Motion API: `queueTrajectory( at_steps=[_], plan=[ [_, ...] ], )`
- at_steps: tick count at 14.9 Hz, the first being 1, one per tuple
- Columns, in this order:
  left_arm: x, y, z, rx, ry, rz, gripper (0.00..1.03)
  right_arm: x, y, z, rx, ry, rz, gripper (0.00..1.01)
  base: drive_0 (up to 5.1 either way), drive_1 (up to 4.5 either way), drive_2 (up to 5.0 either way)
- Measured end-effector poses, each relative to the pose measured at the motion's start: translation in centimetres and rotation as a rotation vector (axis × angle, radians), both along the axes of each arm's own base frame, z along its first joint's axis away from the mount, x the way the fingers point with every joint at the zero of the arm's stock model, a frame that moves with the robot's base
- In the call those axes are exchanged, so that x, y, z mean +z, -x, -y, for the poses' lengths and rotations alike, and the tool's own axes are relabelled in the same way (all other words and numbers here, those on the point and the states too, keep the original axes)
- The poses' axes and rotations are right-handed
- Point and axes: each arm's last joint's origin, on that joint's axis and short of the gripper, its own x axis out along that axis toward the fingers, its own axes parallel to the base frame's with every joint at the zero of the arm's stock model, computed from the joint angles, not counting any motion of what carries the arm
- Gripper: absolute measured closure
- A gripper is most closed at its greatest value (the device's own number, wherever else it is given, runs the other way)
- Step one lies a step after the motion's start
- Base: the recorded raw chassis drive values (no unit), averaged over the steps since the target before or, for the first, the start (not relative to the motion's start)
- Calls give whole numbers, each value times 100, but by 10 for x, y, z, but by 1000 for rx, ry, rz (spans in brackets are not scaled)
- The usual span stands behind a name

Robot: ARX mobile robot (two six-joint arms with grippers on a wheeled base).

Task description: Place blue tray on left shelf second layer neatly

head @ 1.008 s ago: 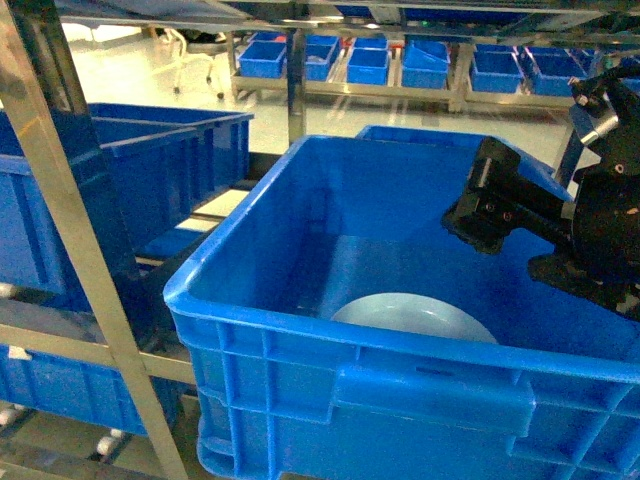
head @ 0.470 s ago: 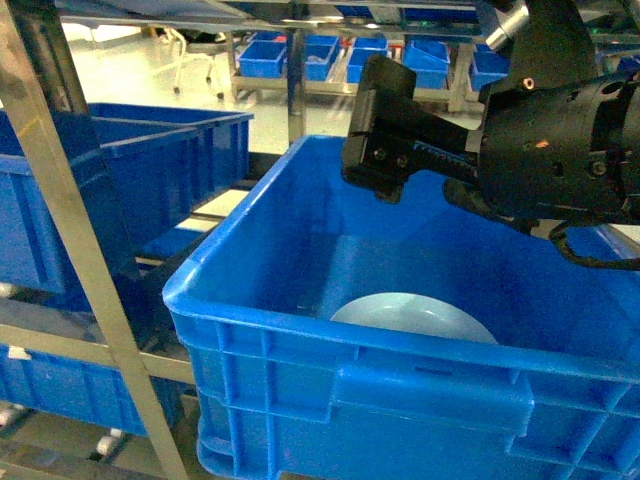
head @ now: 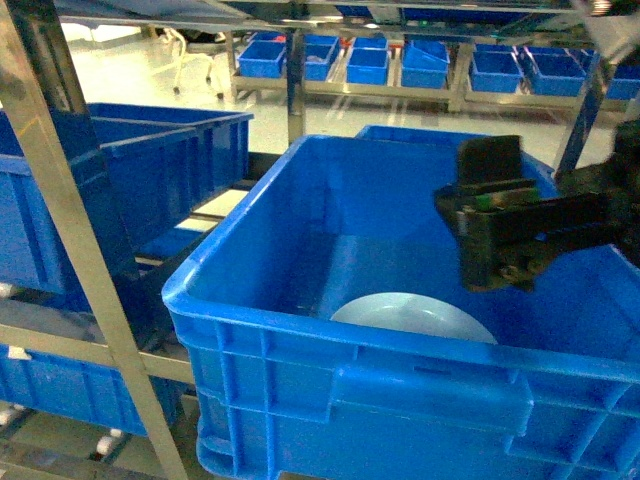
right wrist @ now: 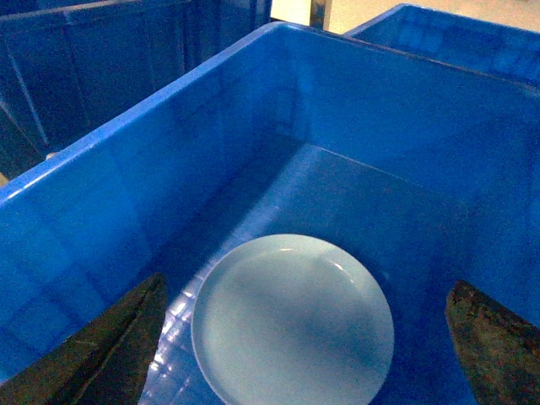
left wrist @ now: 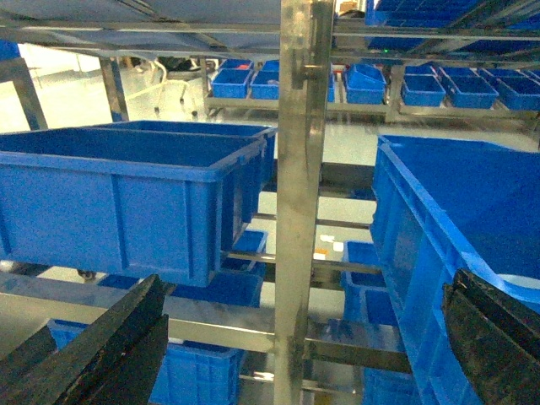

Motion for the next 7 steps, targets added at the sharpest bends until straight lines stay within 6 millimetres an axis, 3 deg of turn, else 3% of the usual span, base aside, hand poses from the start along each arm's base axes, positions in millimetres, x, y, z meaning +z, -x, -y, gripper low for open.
queueTrajectory(
  at_steps=[5, 7],
  plan=[
    [0, 0, 0, 0, 0, 0, 5, 38, 50, 43, -37, -48, 62, 3, 0, 0, 0],
    [0, 0, 0, 0, 0, 0, 5, 41, 70, 57, -68, -49, 56, 3, 0, 0, 0]
  ],
)
